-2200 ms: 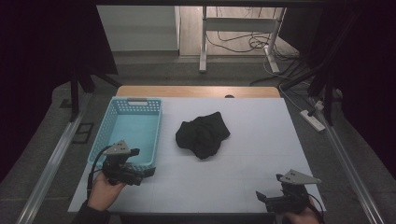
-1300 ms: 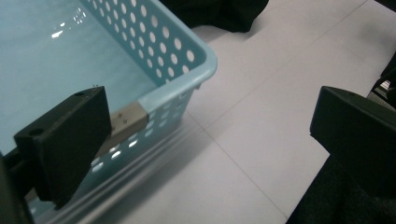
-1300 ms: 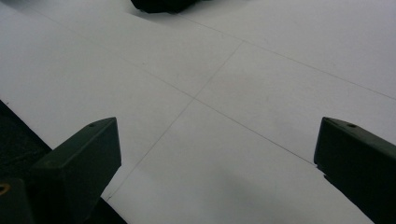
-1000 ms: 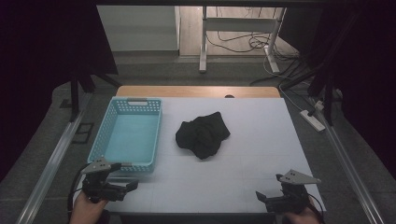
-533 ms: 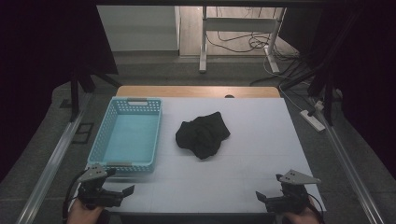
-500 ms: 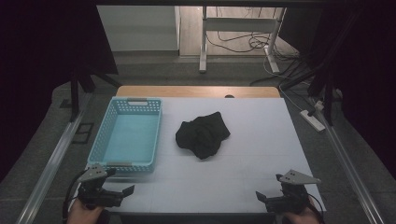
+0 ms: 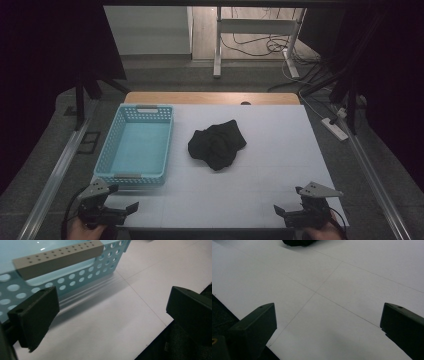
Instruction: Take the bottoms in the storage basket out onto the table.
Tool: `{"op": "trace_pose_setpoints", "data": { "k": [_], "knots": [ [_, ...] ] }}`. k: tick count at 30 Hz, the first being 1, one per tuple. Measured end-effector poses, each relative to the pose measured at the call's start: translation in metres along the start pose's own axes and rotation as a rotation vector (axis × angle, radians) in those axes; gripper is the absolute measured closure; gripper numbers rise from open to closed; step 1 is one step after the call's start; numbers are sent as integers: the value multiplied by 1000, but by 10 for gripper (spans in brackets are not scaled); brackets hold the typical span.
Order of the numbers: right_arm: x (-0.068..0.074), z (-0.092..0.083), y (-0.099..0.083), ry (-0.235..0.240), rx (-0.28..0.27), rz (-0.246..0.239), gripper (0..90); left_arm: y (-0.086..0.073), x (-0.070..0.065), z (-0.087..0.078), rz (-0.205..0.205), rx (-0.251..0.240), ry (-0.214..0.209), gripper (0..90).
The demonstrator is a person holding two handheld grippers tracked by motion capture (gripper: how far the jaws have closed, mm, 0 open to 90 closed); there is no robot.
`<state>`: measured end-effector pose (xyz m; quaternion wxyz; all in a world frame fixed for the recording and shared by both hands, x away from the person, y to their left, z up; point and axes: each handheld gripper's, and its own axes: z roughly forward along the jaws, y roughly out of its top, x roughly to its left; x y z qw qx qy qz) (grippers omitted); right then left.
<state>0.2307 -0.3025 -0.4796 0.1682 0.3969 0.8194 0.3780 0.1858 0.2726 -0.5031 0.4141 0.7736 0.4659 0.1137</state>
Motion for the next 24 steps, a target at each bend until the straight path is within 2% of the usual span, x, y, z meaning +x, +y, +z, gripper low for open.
{"op": "trace_pose_setpoints", "data": {
  "k": [13, 24],
  "knots": [
    [0, 0, 0, -3, 1, 2, 11, -7, 4, -9, 12, -22, 33, 0],
    [1, 1, 0, -7, 8, -6, 11, -11, 7, -13, 6, -15, 26, 0]
  ]
}}
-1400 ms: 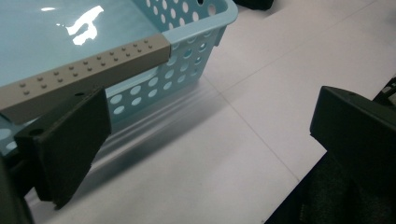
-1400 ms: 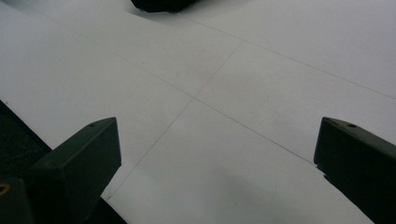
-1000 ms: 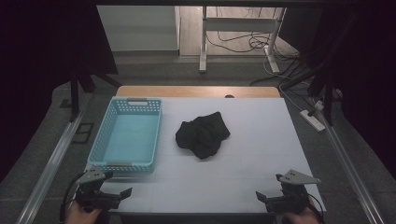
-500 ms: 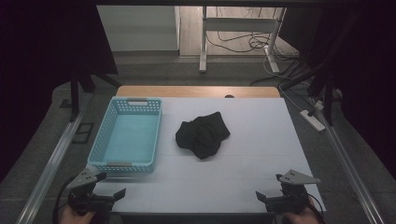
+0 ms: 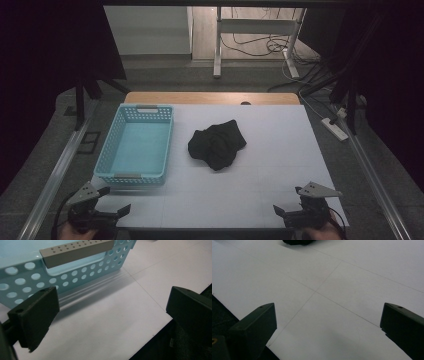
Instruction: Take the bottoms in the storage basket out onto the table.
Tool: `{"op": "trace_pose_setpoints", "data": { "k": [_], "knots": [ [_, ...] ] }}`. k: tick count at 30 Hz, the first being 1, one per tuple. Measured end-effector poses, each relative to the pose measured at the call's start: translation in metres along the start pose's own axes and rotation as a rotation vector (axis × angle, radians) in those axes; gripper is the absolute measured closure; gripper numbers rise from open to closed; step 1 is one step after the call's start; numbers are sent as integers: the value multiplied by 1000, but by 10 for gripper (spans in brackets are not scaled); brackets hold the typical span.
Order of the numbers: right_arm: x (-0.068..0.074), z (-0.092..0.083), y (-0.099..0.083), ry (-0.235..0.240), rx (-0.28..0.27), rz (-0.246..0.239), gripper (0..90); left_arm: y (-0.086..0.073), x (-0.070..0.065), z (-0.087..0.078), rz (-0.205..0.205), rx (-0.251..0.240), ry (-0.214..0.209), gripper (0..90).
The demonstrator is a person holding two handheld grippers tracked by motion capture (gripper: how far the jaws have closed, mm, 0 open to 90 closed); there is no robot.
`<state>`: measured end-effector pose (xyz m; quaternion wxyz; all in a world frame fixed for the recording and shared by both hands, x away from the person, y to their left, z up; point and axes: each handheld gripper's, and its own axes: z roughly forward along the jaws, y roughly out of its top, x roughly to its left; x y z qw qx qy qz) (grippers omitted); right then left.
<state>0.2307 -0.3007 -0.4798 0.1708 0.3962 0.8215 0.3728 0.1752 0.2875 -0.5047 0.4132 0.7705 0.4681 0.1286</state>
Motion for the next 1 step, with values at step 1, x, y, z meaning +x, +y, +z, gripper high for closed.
{"op": "trace_pose_setpoints", "data": {
  "k": [1],
  "knots": [
    [0, 0, 0, -1, 1, -2, 11, 0, 0, 1, 1, 3, 1, 0]
  ]
}}
